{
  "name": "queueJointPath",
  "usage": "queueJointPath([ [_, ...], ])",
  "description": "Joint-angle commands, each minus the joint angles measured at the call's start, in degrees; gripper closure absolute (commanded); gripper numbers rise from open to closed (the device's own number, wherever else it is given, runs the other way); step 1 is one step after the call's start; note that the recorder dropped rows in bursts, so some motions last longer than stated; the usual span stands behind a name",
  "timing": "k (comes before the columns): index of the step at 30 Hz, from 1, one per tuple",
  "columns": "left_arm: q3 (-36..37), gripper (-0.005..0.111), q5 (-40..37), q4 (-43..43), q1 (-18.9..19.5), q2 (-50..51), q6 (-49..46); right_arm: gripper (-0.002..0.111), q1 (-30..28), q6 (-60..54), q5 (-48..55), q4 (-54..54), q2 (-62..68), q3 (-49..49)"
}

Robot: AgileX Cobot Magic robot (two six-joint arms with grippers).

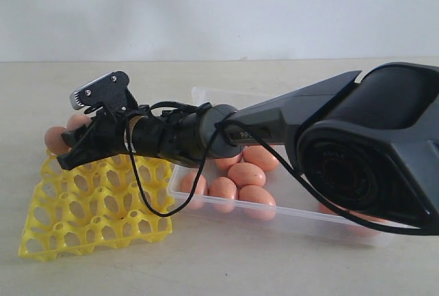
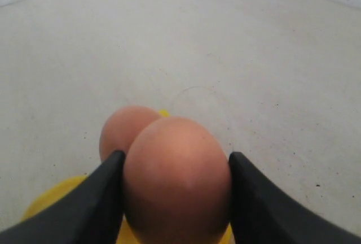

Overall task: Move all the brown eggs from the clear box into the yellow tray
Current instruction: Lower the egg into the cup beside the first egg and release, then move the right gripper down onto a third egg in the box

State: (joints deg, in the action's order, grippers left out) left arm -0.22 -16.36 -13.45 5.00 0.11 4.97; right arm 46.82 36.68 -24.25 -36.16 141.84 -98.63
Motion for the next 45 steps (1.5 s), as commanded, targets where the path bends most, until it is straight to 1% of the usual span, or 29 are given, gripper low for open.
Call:
queueJointPath([
  [1, 0.2, 0.085, 0.1, 0.1, 0.1, -0.1, 0.1, 0.057, -0.3, 0.4, -0.3, -1.3, 0.0, -0.3],
  [3, 0.2, 0.085, 0.1, 0.1, 0.1, -0.1, 0.1, 0.050, -0.3, 0.3, -0.1, -1.6, 0.0, -0.3],
  [4, 0.2, 0.085, 0.1, 0.1, 0.1, -0.1, 0.1, 0.048, -0.3, 0.3, 0.3, -1.6, 0.0, -0.3],
  [22, 0.2, 0.085, 0.1, 0.1, 0.1, -0.1, 0.1, 0.049, -0.3, -0.7, 0.1, -1.7, -0.2, -1.5],
  [29, 0.2, 0.085, 0.1, 0.1, 0.1, -0.1, 0.1, 0.049, -1.1, -2.7, 0.8, -1.7, -5.2, -1.5],
  [35, 0.2, 0.085, 0.1, 0.1, 0.1, -0.1, 0.1, 0.049, -1.1, -2.7, 12.7, -3.9, -12.3, -1.3],
  [39, 0.2, 0.085, 0.1, 0.1, 0.1, -0.1, 0.1, 0.049, -1.1, -2.7, 19.3, -3.9, -16.7, 1.1],
  [45, 0.2, 0.085, 0.1, 0.1, 0.1, -0.1, 0.1, 0.049, -2.1, -5.2, 30.6, -4.0, -26.1, 10.1],
])
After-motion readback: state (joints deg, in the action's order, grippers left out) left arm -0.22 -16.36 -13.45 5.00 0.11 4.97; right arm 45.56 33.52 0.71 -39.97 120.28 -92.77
